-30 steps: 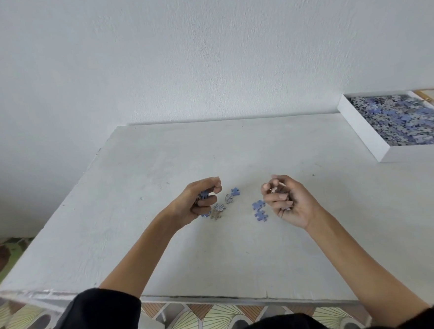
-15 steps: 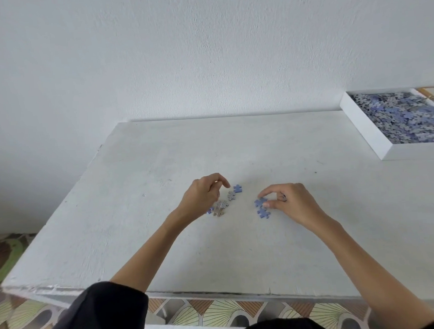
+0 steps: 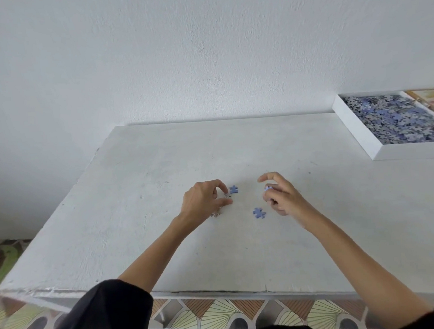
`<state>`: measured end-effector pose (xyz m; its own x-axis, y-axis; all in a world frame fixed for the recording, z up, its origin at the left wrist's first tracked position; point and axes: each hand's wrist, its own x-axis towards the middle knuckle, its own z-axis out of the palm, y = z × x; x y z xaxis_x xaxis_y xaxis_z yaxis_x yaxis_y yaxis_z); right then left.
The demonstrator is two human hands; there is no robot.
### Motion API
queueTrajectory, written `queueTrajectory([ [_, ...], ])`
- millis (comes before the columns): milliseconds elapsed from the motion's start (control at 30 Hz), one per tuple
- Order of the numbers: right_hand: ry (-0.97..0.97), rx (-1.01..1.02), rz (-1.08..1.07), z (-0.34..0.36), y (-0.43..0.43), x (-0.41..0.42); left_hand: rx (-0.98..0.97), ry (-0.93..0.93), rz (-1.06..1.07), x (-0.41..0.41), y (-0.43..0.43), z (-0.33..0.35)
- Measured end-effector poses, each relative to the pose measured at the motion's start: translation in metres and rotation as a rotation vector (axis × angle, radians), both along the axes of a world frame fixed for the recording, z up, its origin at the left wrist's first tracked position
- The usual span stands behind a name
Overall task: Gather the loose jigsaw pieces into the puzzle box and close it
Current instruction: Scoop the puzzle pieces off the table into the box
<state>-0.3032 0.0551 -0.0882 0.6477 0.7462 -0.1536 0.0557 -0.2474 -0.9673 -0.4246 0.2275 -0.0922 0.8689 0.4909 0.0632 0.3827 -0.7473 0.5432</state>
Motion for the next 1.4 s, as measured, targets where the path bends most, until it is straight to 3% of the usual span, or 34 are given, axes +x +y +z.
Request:
queueTrajectory([
  [167, 0.738, 0.371, -0.077, 0.004, -0.001, -0.001, -0.145, 0.035, -0.06, 0.003, 0.006, 0.002],
  [233, 0.852, 0.387, -0.109, 0.004, -0.002, -0.002, -0.177, 0.043, -0.081, 0.002, 0.008, 0.002],
  [333, 0.867, 0.39, -0.128, 0.003, -0.003, -0.003, -0.223, 0.022, -0.092, 0.002, 0.011, 0.005],
  [400, 0.72, 0.308, -0.119, 0.002, -0.004, -0.002, -0.271, 0.01, -0.071, 0.003, 0.012, 0.01],
  [467, 0.289, 0.112, -0.104, -0.001, -0.007, 0.0, -0.45, -0.01, -0.024, 0.004, 0.011, 0.017],
  [533, -0.22, -0.074, -0.01, -0.004, -0.009, -0.001, -0.729, -0.048, 0.027, 0.003, 0.011, 0.026],
  [567, -0.378, -0.139, 0.058, -0.006, -0.01, -0.001, -0.904, -0.088, 0.044, 0.003, 0.011, 0.029],
  [633, -0.486, -0.217, 0.127, -0.011, -0.01, -0.002, -1.274, -0.201, 0.086, 0.002, 0.014, 0.035],
  [700, -0.53, -0.22, 0.083, -0.013, -0.009, -0.004, -1.428, -0.265, 0.119, -0.001, 0.019, 0.039],
  [833, -0.535, -0.158, 0.022, -0.016, -0.007, -0.005, -1.089, -0.147, 0.048, -0.01, 0.024, 0.038],
  [1033, -0.521, -0.281, 0.125, -0.006, -0.004, 0.002, -0.295, 0.065, -0.193, -0.024, 0.019, 0.028],
  [1167, -0.514, -0.192, 0.028, -0.011, -0.003, 0.001, -0.165, 0.115, -0.185, -0.031, 0.027, 0.019],
  [1233, -0.334, -0.102, -0.017, -0.009, -0.002, -0.001, -0.13, 0.111, -0.184, -0.031, 0.028, 0.017],
  [1400, 0.447, 0.205, -0.122, 0.001, 0.002, 0.0, -0.115, 0.143, -0.216, -0.03, 0.026, 0.018],
])
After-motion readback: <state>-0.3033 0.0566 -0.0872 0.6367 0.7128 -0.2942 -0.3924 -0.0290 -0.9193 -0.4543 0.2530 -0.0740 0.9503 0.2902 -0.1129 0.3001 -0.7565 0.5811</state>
